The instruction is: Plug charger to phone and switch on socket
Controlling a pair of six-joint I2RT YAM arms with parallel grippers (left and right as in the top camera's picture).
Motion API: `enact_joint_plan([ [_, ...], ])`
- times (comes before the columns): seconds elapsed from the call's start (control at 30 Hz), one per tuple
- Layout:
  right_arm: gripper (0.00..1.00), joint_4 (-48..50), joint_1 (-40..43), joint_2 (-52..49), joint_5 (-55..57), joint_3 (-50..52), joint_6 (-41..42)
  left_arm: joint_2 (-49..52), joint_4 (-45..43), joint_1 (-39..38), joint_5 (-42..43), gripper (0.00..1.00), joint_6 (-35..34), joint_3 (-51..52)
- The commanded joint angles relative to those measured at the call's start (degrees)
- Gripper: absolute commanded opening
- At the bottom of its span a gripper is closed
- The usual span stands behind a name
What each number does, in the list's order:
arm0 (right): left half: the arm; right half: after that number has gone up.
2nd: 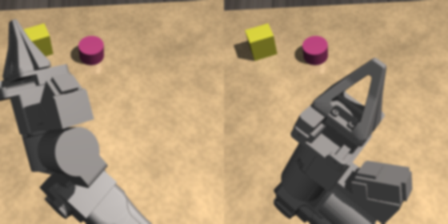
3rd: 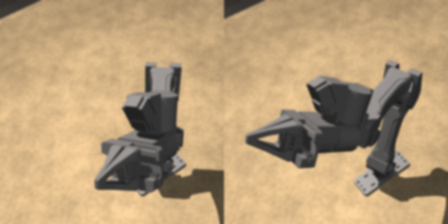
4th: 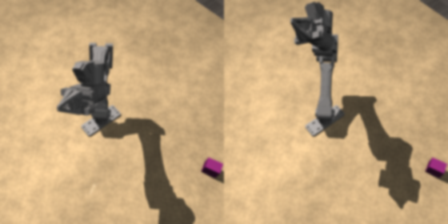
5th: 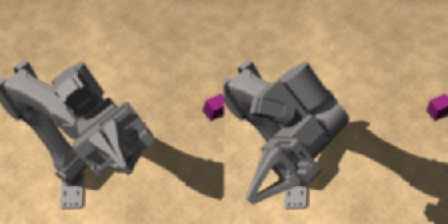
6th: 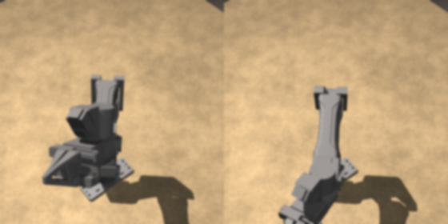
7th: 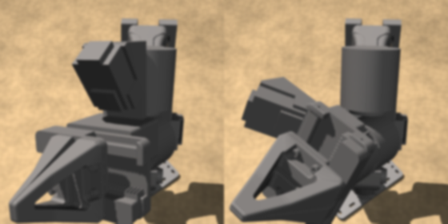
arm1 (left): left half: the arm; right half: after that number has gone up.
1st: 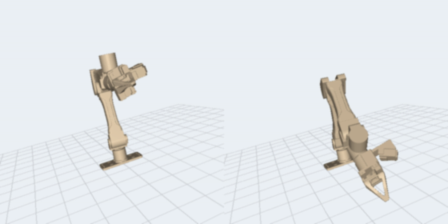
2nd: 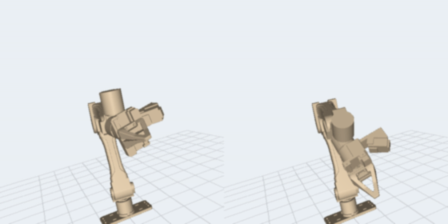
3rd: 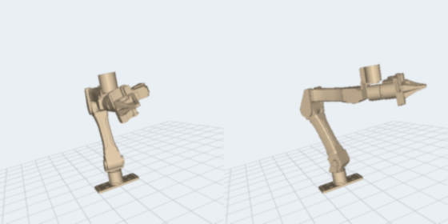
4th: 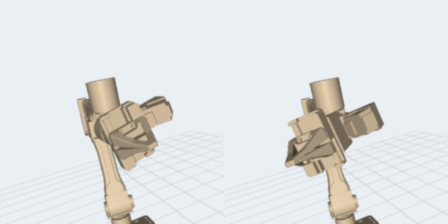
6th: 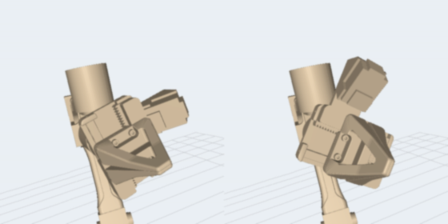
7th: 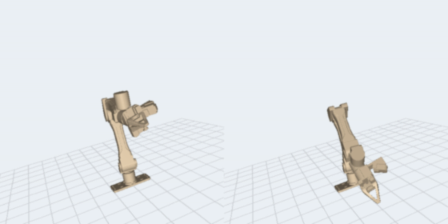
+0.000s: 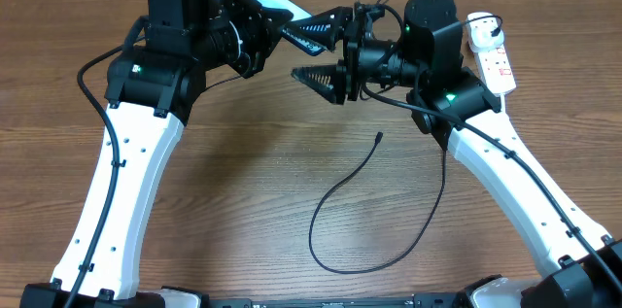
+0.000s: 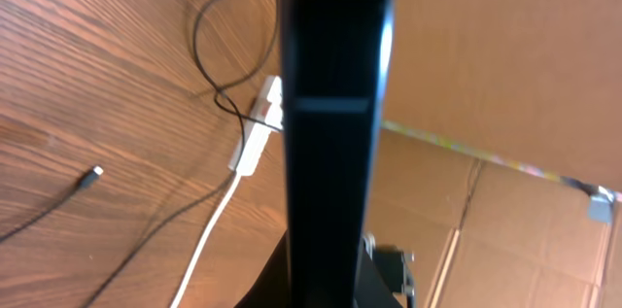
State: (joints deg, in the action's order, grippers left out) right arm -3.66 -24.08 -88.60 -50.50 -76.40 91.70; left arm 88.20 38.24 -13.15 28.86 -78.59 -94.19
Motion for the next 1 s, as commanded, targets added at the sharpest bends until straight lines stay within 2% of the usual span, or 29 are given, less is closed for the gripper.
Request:
enact_joint_plan([
  [0.0, 0.84, -3.6, 0.0, 1.7, 2.7, -1.4, -6.5, -0.1, 0.6, -0.4, -6.2, 0.04, 3.4, -0.4],
  [0.07, 0.85, -6.3, 0.0, 1.7, 4.2, -1.5, -9.6, -0.1, 2.6, -0.4, -10.5, 0.04, 4.2, -0.4],
  [0.13, 0.86, -13.4, 0.1, 1.7, 8.9, -1.5, -16.2, -0.1, 7.2, -0.4, -19.1, 0.04, 6.3, -0.4],
  [0.17, 0.86, -17.0, 0.2, 1.7, 11.3, -1.5, -18.6, -0.1, 9.0, -0.4, -22.6, 0.04, 8.6, -0.4],
  [0.2, 0.9, -23.9, 0.3, 1.7, 17.0, -1.4, -22.3, -0.1, 11.6, -0.4, -27.0, 0.04, 13.4, -0.4],
  [0.23, 0.93, -26.7, 0.4, 1.7, 20.0, -1.5, -23.8, -0.1, 12.6, -0.4, -28.4, 0.04, 15.8, -0.4],
  [0.27, 0.97, -33.5, 0.3, 1.7, 28.1, -1.4, -26.8, -0.1, 14.7, -0.4, -30.2, 0.04, 21.9, -0.4],
  [0.47, 1.0, -51.7, 0.3, 1.4, 56.9, -0.4, -30.9, 0.1, 19.1, -0.4, -30.8, 0.04, 39.5, -0.4],
  [0.6, 1.0, -56.7, 0.3, -0.2, 64.9, 0.0, -35.1, 2.5, 22.9, -0.4, -30.7, 0.04, 43.3, -0.4],
  [0.67, 1.0, -56.8, 0.3, -0.9, 64.5, 0.3, -37.0, 4.5, 24.0, -0.4, -26.7, 0.04, 44.1, -0.4],
  [0.7, 1.0, -56.9, 0.3, -1.2, 63.9, 0.3, -38.1, 5.9, 24.1, -0.3, -19.5, 0.04, 46.3, -0.4],
  [0.73, 1.0, -56.9, 0.3, -1.3, 63.8, 0.3, -38.5, 6.5, 23.9, -0.3, -16.2, 0.04, 47.4, -0.4],
  [0.83, 1.0, -57.0, 0.3, -1.6, 63.5, 0.3, -41.6, 10.1, 21.0, -0.3, 3.3, 0.04, 55.9, -0.4],
  [0.9, 1.0, -57.3, 0.4, -1.7, 63.5, 0.3, -44.2, 11.7, 20.8, 0.0, 13.3, 0.04, 61.3, -0.4],
  [0.97, 1.0, -57.4, 0.5, -1.7, 63.6, 0.3, -44.2, 12.3, 21.6, 0.4, 18.3, 0.04, 66.6, -0.4],
])
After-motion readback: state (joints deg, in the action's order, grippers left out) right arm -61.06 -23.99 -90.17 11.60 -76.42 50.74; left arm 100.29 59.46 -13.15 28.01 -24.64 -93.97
